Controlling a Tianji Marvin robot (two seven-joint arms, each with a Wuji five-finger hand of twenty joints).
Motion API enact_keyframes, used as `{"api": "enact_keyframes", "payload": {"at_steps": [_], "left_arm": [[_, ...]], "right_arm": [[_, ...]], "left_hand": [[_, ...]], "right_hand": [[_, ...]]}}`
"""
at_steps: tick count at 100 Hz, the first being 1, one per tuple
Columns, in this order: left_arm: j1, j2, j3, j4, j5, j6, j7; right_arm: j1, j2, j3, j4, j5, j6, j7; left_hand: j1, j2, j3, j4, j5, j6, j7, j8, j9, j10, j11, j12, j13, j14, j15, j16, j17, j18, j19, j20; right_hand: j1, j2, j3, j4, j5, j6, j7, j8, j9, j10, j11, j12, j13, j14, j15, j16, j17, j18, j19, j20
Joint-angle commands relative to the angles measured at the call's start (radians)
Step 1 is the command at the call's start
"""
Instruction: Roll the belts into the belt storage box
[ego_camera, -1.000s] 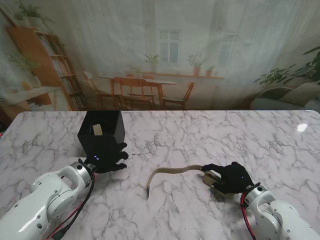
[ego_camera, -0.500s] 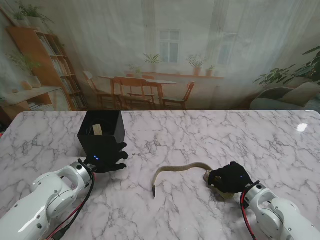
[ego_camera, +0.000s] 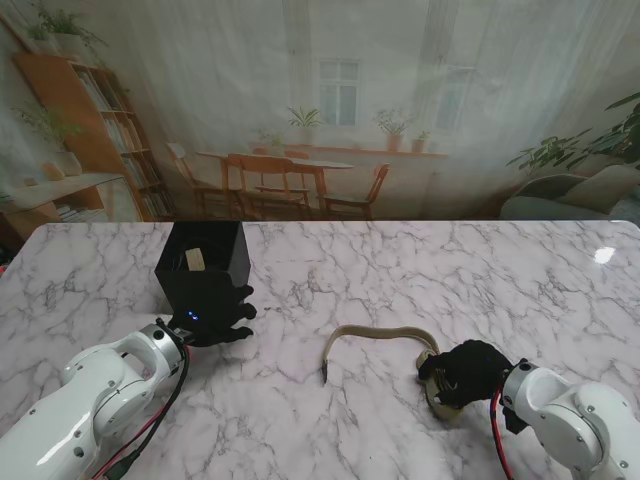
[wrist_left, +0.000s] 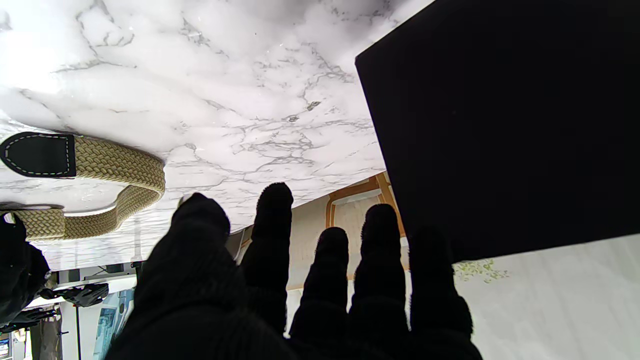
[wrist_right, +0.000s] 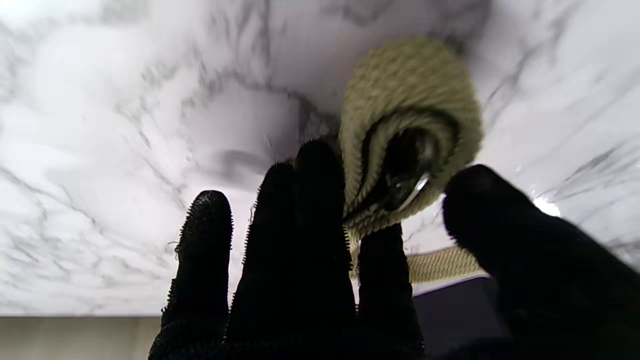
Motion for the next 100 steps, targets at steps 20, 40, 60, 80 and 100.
{"api": "enact_keyframes", "payload": {"at_steps": [20,40,60,80,100], "left_arm": [[-0.001,-0.002,0.004,0.001,-0.001,0.002,-0.018],[0.0,-0.002,0.003,0.001,0.001,0.003,-0.015],[0.003,-0.002,0.003,0.001,0.001,0.006,-0.014],[0.003,-0.002,0.002,0.001,0.001,0.006,-0.015],[0.004,-0.002,0.003,0.001,0.001,0.006,-0.014]], "right_arm": [[-0.018,0.029,0.014,-0.064,0.006,0.044,0.178],[-0.028,0.027,0.018,-0.072,-0.049,0.042,0.165],[-0.027,0.013,-0.012,-0.017,-0.169,0.049,-0.06],[-0.015,0.005,-0.048,0.049,-0.221,0.073,-0.26],[-0.019,0.002,-0.055,0.061,-0.234,0.095,-0.314]], "left_hand": [[-0.005,0.028,-0.011,-0.015,0.029,0.003,0.0,0.0,-0.039,0.012,-0.007,0.001,-0.019,0.017,-0.027,0.0,-0.016,0.03,-0.027,0.005],[-0.002,0.027,-0.011,-0.015,0.029,0.003,0.002,0.001,-0.038,0.012,-0.005,0.001,-0.019,0.016,-0.027,0.0,-0.015,0.03,-0.027,0.006],[-0.001,0.027,-0.011,-0.015,0.028,0.003,0.002,0.0,-0.038,0.014,-0.005,0.001,-0.019,0.016,-0.027,0.0,-0.016,0.031,-0.027,0.005],[-0.002,0.028,-0.011,-0.015,0.028,0.002,0.003,0.0,-0.038,0.012,-0.005,0.001,-0.018,0.016,-0.026,0.0,-0.015,0.031,-0.026,0.006],[-0.004,0.028,-0.012,-0.016,0.027,0.002,0.003,-0.001,-0.04,0.012,-0.005,0.001,-0.019,0.016,-0.026,0.0,-0.016,0.031,-0.027,0.005]], "right_hand": [[0.162,-0.069,0.242,0.106,-0.266,0.335,-0.041,0.036,-0.337,-0.143,-0.198,-0.055,-0.238,-0.173,-0.146,-0.081,-0.138,-0.081,-0.128,-0.069],[0.26,-0.073,0.235,0.095,-0.279,0.249,-0.096,0.124,-0.371,-0.208,-0.194,-0.06,-0.236,-0.186,-0.129,-0.08,-0.129,-0.105,-0.125,-0.072],[0.256,-0.043,0.045,0.014,0.028,0.064,0.021,0.159,-0.074,-0.215,-0.089,-0.014,-0.052,-0.131,-0.048,-0.038,-0.012,-0.066,-0.051,-0.041],[0.331,-0.103,-0.024,-0.154,0.236,-0.15,0.455,-0.069,0.116,-0.134,0.162,0.235,0.122,-0.022,0.166,0.124,0.062,0.037,0.072,0.008],[0.293,-0.083,-0.063,-0.16,0.357,-0.254,0.51,-0.04,0.018,-0.022,0.275,0.393,0.123,0.078,0.226,0.244,0.032,0.18,0.075,0.05]]}}
